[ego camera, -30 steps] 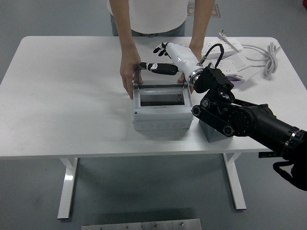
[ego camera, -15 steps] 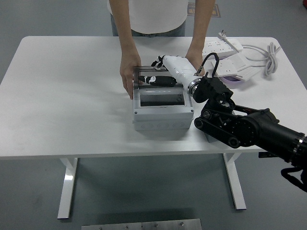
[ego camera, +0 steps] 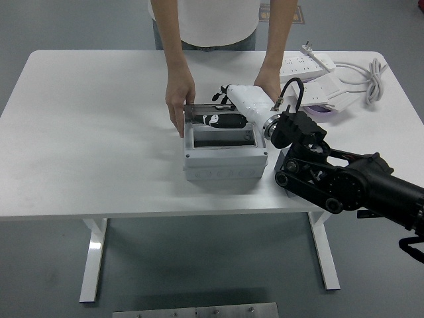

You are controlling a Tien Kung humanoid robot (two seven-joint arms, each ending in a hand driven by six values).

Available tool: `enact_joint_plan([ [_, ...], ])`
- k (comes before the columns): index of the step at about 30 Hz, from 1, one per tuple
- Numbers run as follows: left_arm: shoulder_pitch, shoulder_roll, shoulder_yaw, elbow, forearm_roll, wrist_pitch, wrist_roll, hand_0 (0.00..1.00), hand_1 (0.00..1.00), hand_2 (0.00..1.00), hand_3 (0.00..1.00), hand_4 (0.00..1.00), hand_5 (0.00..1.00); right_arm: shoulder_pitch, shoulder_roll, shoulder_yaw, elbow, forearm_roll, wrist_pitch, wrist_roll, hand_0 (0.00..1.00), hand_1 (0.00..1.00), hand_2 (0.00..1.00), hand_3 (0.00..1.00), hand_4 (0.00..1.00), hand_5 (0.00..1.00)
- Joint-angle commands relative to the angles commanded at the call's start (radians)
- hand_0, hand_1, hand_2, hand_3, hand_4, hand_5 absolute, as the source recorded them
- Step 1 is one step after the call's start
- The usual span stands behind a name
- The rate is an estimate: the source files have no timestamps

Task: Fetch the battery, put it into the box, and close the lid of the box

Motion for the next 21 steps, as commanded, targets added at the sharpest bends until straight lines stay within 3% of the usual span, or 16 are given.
enact_joint_plan([
  [11, 0.002, -0.001, 0.001, 0.000, 0.000, 0.000, 0.000, 0.549, 0.721, 0.665, 0.596, 0.699, 0.199, -0.001, -0.006, 0.001, 0.042, -0.040, 0.064, -0.042, 0.533, 0.467, 0.611, 0.716, 0.991, 0.892],
  [21, 0.002, -0.003, -0.003, -0.001, 0.009, -0.004, 0.003, 0.548, 0.721, 0.665, 0.596, 0.698, 0.198, 0.004, -0.010, 0.024, 0.097, -0.091, 0.156, -0.101, 0.528, 0.462, 0.610, 0.721, 0.976, 0.883],
])
